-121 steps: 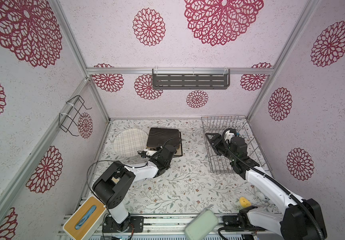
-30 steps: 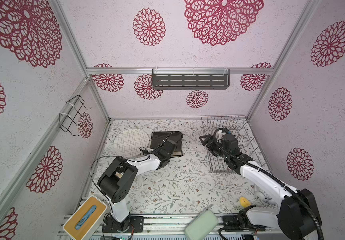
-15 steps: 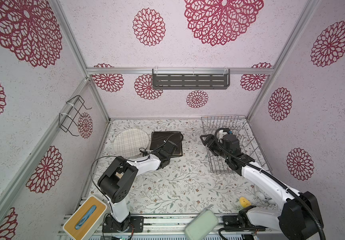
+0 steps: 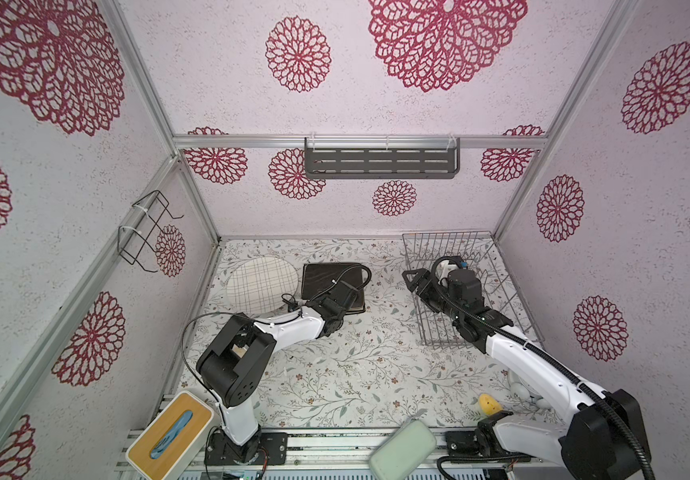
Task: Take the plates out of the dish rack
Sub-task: 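Press the dark plate flat onto the stack with the left gripper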
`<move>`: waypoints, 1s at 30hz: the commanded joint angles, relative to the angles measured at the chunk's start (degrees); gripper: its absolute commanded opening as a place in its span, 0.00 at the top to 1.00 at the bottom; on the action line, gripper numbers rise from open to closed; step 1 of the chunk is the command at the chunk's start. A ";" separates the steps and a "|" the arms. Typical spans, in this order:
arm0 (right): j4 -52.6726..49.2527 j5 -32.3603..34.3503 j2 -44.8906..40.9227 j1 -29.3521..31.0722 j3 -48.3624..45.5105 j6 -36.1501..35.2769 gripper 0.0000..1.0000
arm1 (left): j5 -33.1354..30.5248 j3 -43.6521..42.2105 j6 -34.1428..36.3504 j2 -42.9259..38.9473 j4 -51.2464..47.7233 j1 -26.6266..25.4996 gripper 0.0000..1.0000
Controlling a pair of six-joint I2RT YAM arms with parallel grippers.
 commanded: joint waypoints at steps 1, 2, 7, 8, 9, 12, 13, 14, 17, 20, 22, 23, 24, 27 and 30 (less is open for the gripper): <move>-0.11 1.54 -2.64 0.08 1.79 -2.19 0.16 | -1.87 2.00 -11.57 -1.97 -0.07 -0.29 0.40; -0.14 1.54 -2.80 0.13 1.79 -2.21 0.16 | -1.84 2.01 -11.62 -1.93 -0.14 -0.33 0.40; -0.41 1.65 -3.34 0.14 1.73 -2.48 0.16 | -1.30 1.71 -12.35 -1.97 -0.18 -0.38 0.38; -0.50 1.71 -3.36 0.05 1.80 -2.46 0.16 | -1.44 1.49 -12.44 -2.13 -0.19 -0.37 0.38; -0.52 1.63 -3.44 -0.01 1.75 -2.59 0.15 | -1.54 1.52 -12.41 -2.21 -0.28 -0.37 0.38; -0.50 1.81 -3.70 0.03 1.74 -2.54 0.15 | -1.68 1.39 -12.58 -2.74 -1.24 -0.38 0.38; -0.50 1.81 -3.78 0.01 1.78 -2.54 0.15 | -1.66 1.42 -12.60 -2.88 -1.40 -0.46 0.38; -0.54 1.85 -3.81 -0.01 1.88 -2.43 0.15 | -1.60 1.36 -12.77 -2.99 -1.57 -0.46 0.38; -0.76 1.81 -4.10 -0.01 1.96 -2.42 0.15 | -1.57 1.39 -12.84 -3.34 -1.72 -0.63 0.38; -0.84 1.94 -4.32 0.03 1.85 -2.35 0.15 | -1.60 1.60 -12.88 -3.65 -2.40 -0.72 0.38; -0.92 1.92 -4.48 0.02 1.78 -2.36 0.15 | -1.60 1.41 -13.07 -3.80 -2.68 -0.82 0.38; -1.02 1.94 -4.55 0.03 1.81 -2.37 0.15 | -1.51 1.29 -13.29 -3.73 -2.61 -0.81 0.38; -1.02 1.90 -4.66 0.00 1.64 -2.38 0.15 | -1.42 1.09 -13.48 -3.82 -2.57 -0.90 0.38; -1.10 2.04 -4.90 -0.01 1.54 -2.40 0.16 | -1.35 0.69 -13.97 -4.01 -2.57 -1.16 0.38; -1.20 1.98 -5.11 -0.01 1.46 -2.35 0.16 | -1.49 0.35 -13.98 -4.41 -2.58 -1.41 0.38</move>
